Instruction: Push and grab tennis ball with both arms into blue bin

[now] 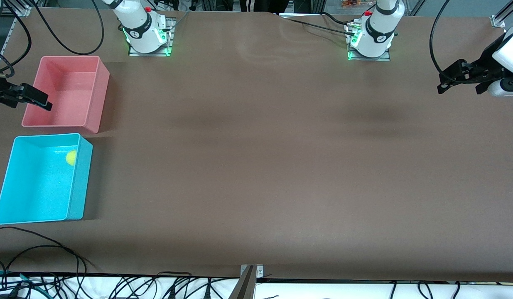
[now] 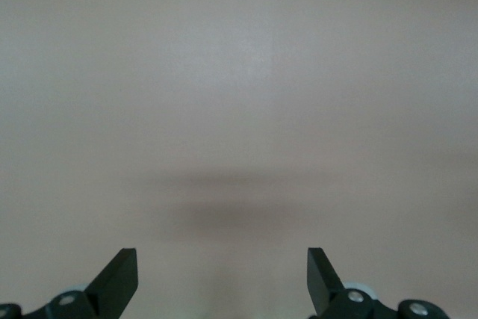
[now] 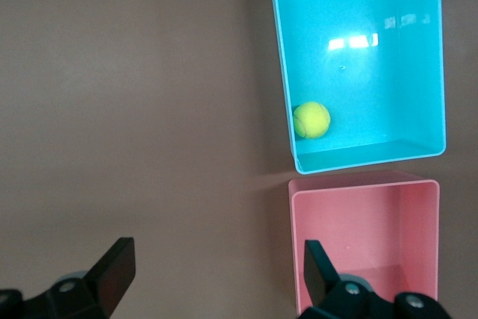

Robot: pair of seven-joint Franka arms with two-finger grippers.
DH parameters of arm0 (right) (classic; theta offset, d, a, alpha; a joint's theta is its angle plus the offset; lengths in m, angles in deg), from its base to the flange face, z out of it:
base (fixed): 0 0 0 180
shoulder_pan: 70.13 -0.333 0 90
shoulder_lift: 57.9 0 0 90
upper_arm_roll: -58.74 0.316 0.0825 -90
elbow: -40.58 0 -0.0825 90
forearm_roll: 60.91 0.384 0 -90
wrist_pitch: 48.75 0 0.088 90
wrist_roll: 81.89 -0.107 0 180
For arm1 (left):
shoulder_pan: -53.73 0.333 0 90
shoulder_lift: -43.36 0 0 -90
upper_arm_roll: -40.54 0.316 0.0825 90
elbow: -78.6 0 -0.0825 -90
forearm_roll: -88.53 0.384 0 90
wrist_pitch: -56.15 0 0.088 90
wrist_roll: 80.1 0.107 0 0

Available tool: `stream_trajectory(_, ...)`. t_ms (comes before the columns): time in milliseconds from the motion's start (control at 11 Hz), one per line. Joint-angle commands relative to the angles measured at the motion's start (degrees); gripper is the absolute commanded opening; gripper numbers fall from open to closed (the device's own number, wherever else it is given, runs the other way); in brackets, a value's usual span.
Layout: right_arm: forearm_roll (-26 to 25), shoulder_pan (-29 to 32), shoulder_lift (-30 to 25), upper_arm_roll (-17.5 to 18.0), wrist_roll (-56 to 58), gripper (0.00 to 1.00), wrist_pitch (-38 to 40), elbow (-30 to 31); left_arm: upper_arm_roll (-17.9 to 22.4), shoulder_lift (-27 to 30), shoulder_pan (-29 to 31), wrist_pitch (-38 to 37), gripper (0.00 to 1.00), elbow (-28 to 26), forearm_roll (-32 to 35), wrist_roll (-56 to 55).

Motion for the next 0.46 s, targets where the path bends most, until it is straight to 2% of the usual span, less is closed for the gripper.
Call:
stream_trajectory(0, -0.5, -1.0, -2.0, -1.5, -1.3, 1.0, -2.2, 3.0, -0.1, -1.3, -0.7, -1.4, 1.0, 2.6, 0.5, -0.5)
stream_trajectory(365, -0.6, -2.2, -4.6, -1.3, -0.8, 1.0, -1.6, 2.8, 0.0, -1.4, -0.6, -1.4, 1.0, 3.0, 0.6, -0.3)
